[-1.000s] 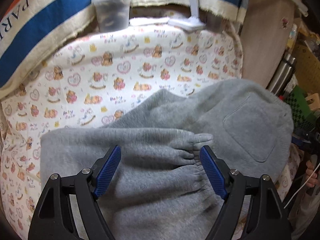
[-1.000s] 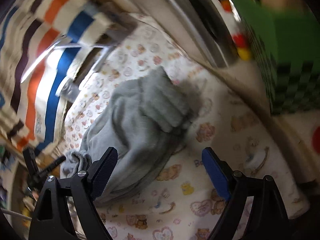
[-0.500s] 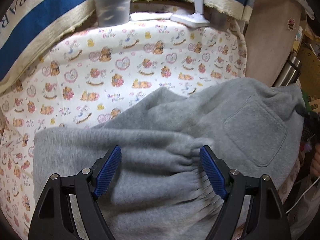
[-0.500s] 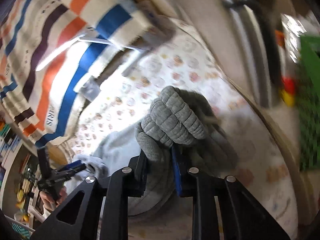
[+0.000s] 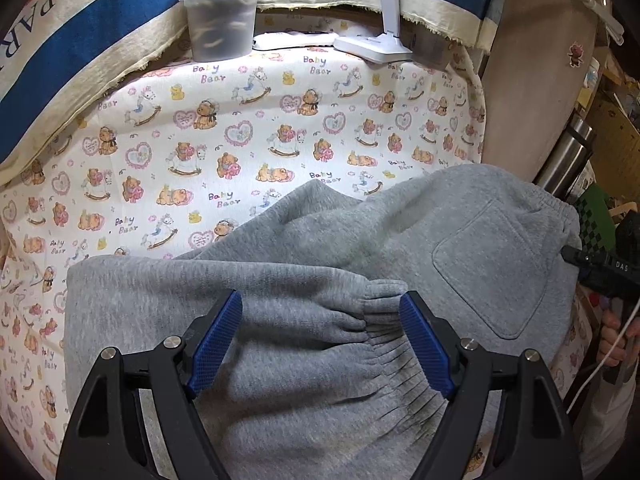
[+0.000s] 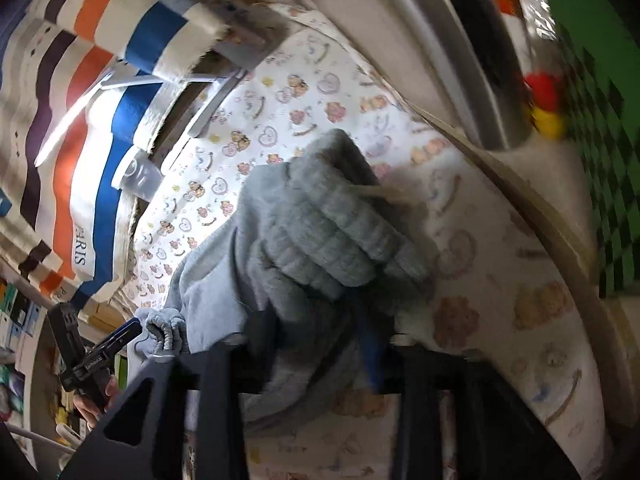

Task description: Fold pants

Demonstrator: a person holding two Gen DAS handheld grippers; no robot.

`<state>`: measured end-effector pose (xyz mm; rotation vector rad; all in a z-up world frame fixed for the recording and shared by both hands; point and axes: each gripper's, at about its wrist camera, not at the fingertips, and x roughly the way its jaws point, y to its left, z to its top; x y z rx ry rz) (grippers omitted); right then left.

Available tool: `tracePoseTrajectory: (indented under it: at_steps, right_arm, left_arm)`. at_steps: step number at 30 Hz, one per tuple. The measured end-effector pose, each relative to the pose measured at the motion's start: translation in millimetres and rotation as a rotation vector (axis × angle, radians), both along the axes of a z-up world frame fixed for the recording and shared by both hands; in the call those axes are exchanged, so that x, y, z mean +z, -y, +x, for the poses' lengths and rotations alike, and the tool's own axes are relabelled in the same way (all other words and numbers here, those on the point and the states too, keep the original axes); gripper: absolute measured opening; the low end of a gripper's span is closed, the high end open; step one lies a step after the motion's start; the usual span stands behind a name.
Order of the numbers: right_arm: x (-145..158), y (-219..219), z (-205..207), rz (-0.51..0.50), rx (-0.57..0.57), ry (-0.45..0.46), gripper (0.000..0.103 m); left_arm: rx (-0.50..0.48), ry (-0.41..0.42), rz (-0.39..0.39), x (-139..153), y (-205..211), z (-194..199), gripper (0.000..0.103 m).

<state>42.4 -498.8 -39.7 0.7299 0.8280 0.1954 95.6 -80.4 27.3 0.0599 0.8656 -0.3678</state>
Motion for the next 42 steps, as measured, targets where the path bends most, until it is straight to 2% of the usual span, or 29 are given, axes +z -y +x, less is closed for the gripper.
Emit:
tracePoseTrajectory:
  at_steps: [1,2,7,9,16,17,19,21,25,28,31,34,36,39,42]
  right_arm:
    - [-5.8,1.1,0.9,0.003,-0.012,-0.025,0.071]
    - [-10.5,0.9,2.3,0.016,-0.01,-0.041,0.075]
    - [-38.6,6.6,10.2,0.165,-0.005,-0.044,0.077]
    - [-43.1,8.0,14.6,0.193,-0.001,-0.035,0.078]
    - [-36.5,-10.9,23.4,0.137,0.006,0.006,0.097]
    - [-36.2,-13.3,25.5,0.123,0.004,-0.006,0.096]
    - [-34.6,-16.8,26.3,0.08,-0.025,-0.02,0.067]
    - [-27.1,-19.7,24.6,0.036,-0.017,0.0,0.053]
    - [22.4,-37.8,9.8,-0.085,0.012,0.158,0.044]
    - [58.0,-53.1,4.9,-0.109,0.053,0.239,0.038]
    - [88.8,-79.0,4.2,-0.161,0.111,0.297,0.036]
    - [107.0,-108.7,5.7,-0.215,0.181,0.334,0.036]
    - [109.1,-117.5,10.9,-0.212,0.2,0.314,0.038]
    - [85.7,-102.8,21.3,-0.13,0.126,0.213,0.049]
    - [46.0,-75.7,27.7,-0.024,0.042,0.099,0.067]
  left_arm:
    - [0.001,0.001,-0.001,1.0,-0.6,-0.9,0.08]
    - [-0.001,0.003,-0.002,1.8,-1.3,-2.1,0.08]
    - [0.005,0.015,0.02,4.9,-5.5,-7.7,0.08]
    - [0.01,0.014,0.019,5.4,-9.0,-8.7,0.08]
    - [0.023,0.004,0.009,2.1,-19.2,-9.1,0.08]
    - [0.023,0.002,0.009,1.1,-19.9,-9.4,0.08]
    - [0.019,0.002,0.01,0.0,-21.3,-11.2,0.08]
    - [0.019,0.005,0.013,0.3,-23.0,-13.9,0.08]
    - [0.029,0.019,0.001,5.6,-31.5,-17.8,0.08]
    - [0.038,0.031,-0.02,11.3,-41.1,-21.5,0.08]
    - [0.05,0.044,-0.038,16.2,-53.9,-26.8,0.08]
    - [0.066,0.047,-0.056,18.4,-65.4,-31.1,0.08]
    - [0.069,0.047,-0.059,17.6,-70.8,-35.4,0.08]
    - [0.071,0.047,-0.046,15.2,-76.6,-40.1,0.08]
    - [0.081,0.045,-0.037,13.5,-82.0,-41.7,0.08]
